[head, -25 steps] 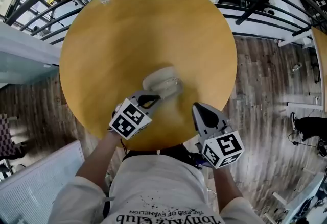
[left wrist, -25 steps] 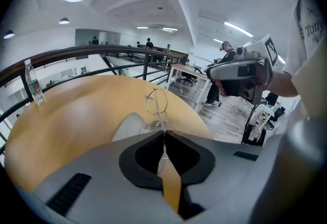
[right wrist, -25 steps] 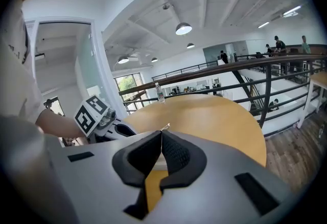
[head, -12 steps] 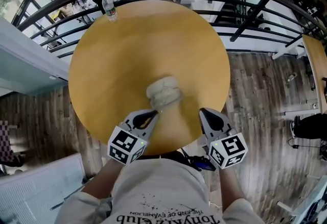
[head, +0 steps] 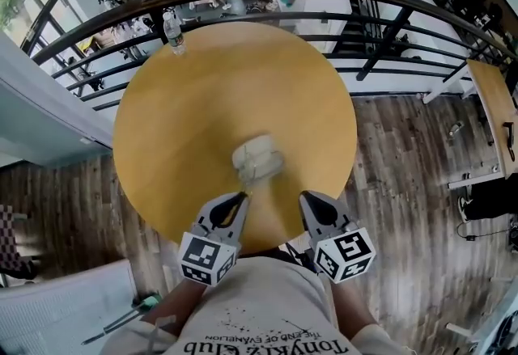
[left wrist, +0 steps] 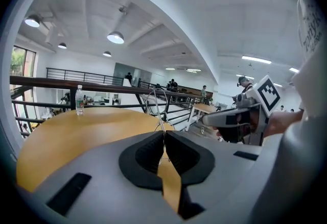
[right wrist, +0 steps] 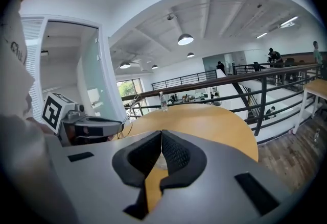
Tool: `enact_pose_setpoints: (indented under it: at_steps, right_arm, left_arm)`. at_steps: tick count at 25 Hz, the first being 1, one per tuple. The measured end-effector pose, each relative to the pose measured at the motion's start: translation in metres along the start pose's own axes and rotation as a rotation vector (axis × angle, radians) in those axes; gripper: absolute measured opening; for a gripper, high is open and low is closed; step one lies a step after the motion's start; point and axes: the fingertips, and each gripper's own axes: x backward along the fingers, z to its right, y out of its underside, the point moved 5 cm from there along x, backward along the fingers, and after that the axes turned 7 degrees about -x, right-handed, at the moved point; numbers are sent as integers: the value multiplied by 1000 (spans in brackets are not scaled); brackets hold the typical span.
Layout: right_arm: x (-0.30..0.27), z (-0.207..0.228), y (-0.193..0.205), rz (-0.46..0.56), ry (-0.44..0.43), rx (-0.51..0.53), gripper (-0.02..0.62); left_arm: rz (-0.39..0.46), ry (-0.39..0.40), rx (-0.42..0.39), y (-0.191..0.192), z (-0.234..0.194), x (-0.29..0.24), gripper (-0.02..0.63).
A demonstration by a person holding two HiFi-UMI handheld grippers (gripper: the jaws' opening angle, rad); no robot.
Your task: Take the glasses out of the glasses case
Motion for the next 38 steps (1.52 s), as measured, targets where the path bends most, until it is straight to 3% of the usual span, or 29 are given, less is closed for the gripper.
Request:
enact_pose_setpoints:
  at_steps: [8, 38]
  right_arm:
    - [-4, -14, -3, 10, -19, 4, 26]
    - [-3, -15, -7, 12, -11, 22, 26]
  left_arm:
    - [8, 6, 45, -3, -2, 1, 35]
    - [-12, 26, 18, -2, 4, 1, 35]
